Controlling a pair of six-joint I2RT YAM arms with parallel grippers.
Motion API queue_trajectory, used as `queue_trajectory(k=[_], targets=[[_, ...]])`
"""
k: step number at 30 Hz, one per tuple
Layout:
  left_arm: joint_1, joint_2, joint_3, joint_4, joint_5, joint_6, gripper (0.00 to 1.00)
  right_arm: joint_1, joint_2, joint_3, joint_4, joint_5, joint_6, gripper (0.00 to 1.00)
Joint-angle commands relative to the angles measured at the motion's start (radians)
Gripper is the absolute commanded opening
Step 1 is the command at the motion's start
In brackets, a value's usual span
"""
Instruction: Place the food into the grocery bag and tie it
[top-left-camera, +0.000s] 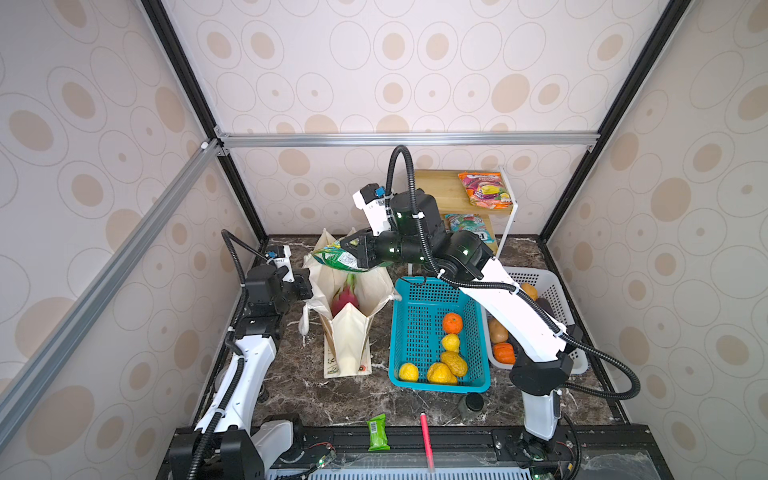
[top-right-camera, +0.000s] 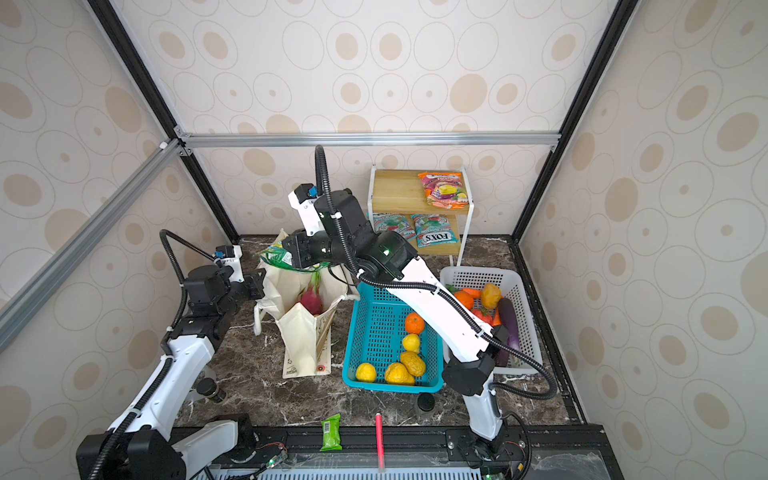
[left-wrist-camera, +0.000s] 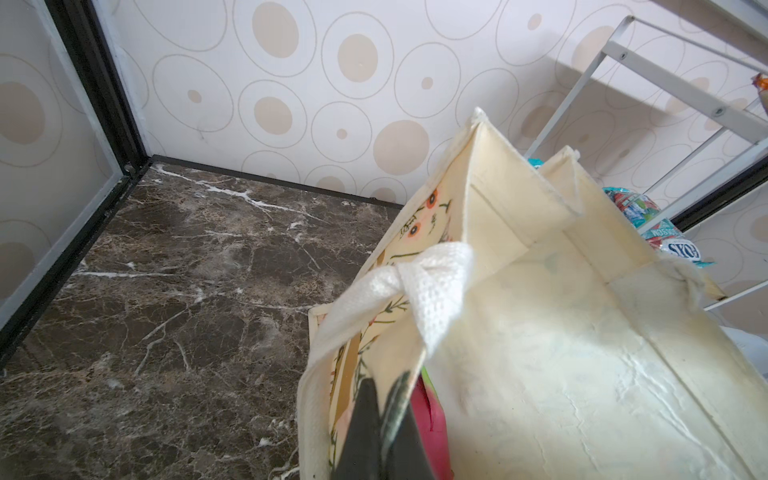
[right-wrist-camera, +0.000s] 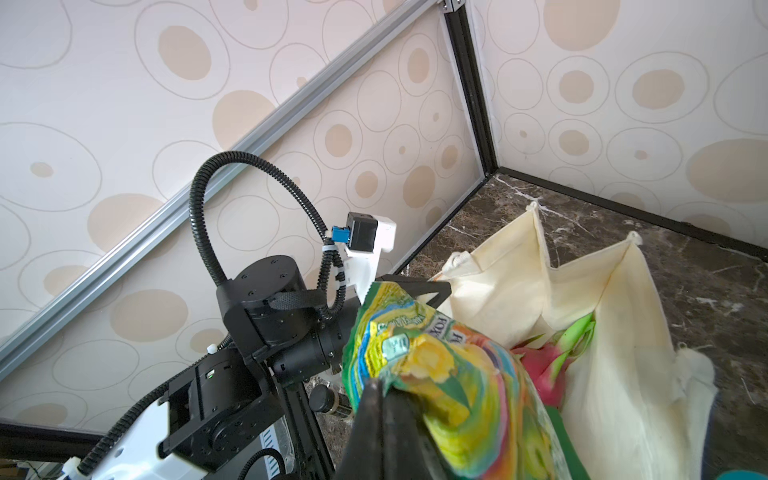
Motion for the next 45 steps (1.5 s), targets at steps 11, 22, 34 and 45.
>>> queue_trajectory(k=[11,22,34,45], targets=[[-0.007,0.0,-0.003,-0.027,0.02,0.009,0.0,-0.166,0.277,0.077,0.169,-0.266,0.07,0.0],[-0.008,-0.003,-0.003,-0.027,0.017,0.009,0.0,-0.15,0.241,-0.111,0.064,-0.012,-0.233,0.0],[-0.007,0.0,0.0,-0.027,0.014,0.009,0.0,-0.056,0.097,-0.388,0.001,0.266,-0.375,0.0],[-0.008,0.005,-0.001,-0.026,0.015,0.006,0.0,-0.043,0.128,-0.117,-0.283,0.311,-0.217,0.72]])
